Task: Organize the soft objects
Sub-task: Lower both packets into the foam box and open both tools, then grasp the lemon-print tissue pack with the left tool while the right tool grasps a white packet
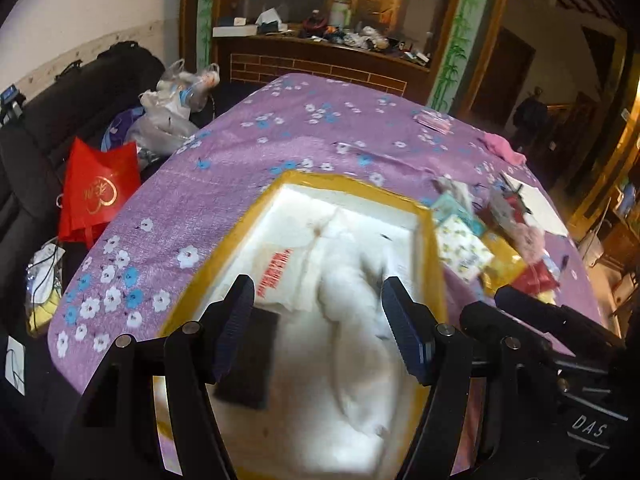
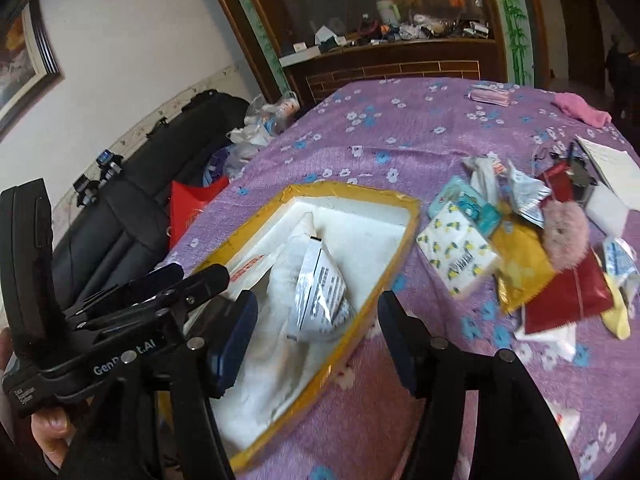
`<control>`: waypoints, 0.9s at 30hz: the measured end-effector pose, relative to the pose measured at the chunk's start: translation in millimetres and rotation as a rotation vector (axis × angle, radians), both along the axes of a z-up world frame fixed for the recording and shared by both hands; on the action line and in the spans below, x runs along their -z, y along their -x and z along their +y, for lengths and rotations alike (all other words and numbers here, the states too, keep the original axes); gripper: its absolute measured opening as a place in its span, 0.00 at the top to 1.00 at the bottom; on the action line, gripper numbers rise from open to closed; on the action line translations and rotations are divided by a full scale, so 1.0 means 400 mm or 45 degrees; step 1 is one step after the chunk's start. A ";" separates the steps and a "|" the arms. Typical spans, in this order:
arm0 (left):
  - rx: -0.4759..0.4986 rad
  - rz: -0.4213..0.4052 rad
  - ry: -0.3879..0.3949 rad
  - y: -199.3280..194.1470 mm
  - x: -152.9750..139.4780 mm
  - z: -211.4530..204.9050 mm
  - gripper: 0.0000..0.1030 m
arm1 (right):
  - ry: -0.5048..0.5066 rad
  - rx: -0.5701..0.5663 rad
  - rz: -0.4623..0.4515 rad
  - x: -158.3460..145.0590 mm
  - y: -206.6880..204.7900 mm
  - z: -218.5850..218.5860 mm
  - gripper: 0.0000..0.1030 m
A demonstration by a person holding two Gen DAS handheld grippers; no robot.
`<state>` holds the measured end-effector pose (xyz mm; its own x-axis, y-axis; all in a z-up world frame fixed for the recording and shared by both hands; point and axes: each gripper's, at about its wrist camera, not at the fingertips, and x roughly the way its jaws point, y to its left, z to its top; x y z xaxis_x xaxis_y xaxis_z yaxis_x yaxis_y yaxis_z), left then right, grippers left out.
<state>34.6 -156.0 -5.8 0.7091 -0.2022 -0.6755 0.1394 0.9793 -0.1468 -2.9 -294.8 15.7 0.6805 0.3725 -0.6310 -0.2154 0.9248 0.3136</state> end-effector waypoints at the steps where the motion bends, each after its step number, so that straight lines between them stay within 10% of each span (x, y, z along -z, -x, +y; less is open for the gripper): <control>1: 0.015 0.001 0.003 0.014 -0.007 -0.011 0.35 | -0.015 0.000 -0.007 -0.001 0.013 -0.013 0.38; 18: 0.339 0.043 0.060 0.029 -0.040 -0.259 0.35 | -0.237 0.180 -0.028 0.040 0.140 -0.321 0.38; 27: 0.404 0.191 0.102 -0.056 0.034 -0.317 0.35 | -0.141 0.357 0.222 0.167 0.143 -0.410 0.38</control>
<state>56.9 -282.8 -19.4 0.4968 -0.4530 -0.7402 0.4057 0.8753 -0.2633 -60.0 -459.0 -51.0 0.6517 0.2589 -0.7129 0.1075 0.8989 0.4248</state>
